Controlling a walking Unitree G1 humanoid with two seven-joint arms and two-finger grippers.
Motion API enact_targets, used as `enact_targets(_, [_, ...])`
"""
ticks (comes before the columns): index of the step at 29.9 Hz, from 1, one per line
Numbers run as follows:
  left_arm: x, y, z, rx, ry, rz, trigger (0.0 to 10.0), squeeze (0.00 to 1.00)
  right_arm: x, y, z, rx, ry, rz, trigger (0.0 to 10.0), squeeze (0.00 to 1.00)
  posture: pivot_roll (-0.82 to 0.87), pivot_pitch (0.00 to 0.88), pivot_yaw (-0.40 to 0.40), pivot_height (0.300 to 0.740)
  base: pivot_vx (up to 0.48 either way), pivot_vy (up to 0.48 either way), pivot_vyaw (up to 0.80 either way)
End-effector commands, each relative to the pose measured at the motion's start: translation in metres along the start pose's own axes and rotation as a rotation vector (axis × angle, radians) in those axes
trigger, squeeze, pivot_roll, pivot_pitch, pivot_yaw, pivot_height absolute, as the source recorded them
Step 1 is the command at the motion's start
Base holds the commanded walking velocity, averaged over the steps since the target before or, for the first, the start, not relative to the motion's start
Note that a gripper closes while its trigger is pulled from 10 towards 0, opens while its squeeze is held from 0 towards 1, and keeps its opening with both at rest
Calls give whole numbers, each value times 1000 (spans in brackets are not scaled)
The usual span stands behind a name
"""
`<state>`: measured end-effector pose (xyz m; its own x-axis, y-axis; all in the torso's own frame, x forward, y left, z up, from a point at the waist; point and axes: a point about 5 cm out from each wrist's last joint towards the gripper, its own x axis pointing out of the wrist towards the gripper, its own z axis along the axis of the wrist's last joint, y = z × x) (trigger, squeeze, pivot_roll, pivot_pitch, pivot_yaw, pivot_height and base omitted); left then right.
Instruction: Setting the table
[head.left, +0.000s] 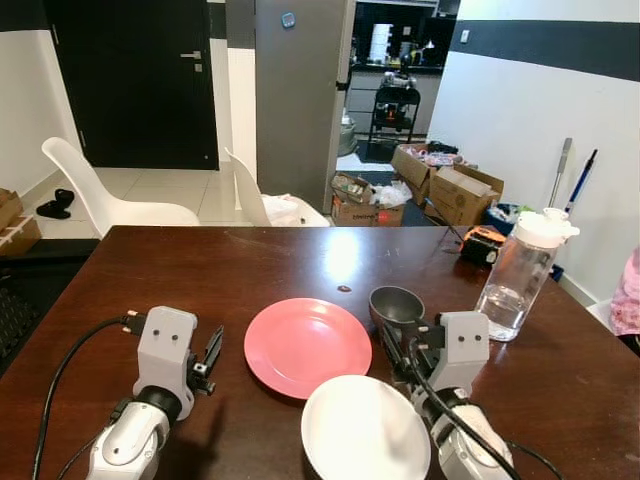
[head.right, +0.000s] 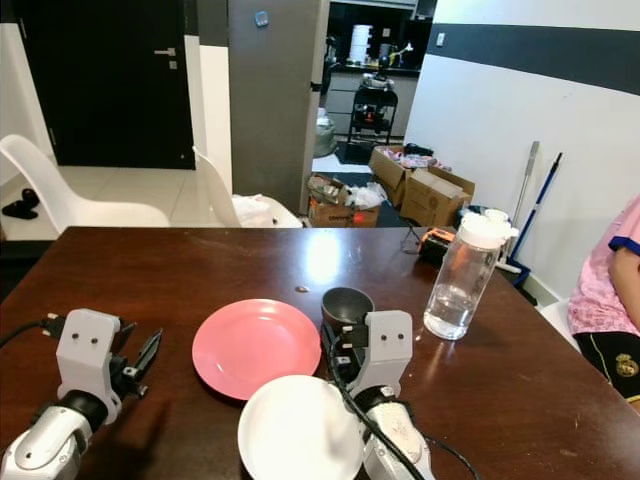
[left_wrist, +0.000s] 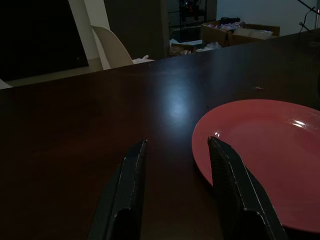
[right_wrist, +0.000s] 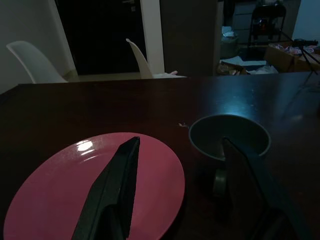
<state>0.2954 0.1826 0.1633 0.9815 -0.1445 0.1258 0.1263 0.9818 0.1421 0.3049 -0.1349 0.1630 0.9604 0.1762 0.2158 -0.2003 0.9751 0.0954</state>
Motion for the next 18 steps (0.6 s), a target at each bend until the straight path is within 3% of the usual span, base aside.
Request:
enact_targets(1, [-2, 0, -4, 6, 16, 2, 10000, 0, -1, -2, -3, -3, 4, -9, 10000, 0, -12, 8, 28, 740, 0, 0, 0])
enact_targets(4, [-2, 0, -5, 6, 17, 2, 10000, 0, -1, -2, -3, -2, 5, -10, 10000, 0, -11, 8, 30, 740, 0, 0, 0])
enact_targets(18, [-3, 2, -5, 15, 18, 9, 10000, 0, -1, -1, -5, 2, 8, -10, 10000, 0, -5, 12, 33, 740, -332, 0, 0])
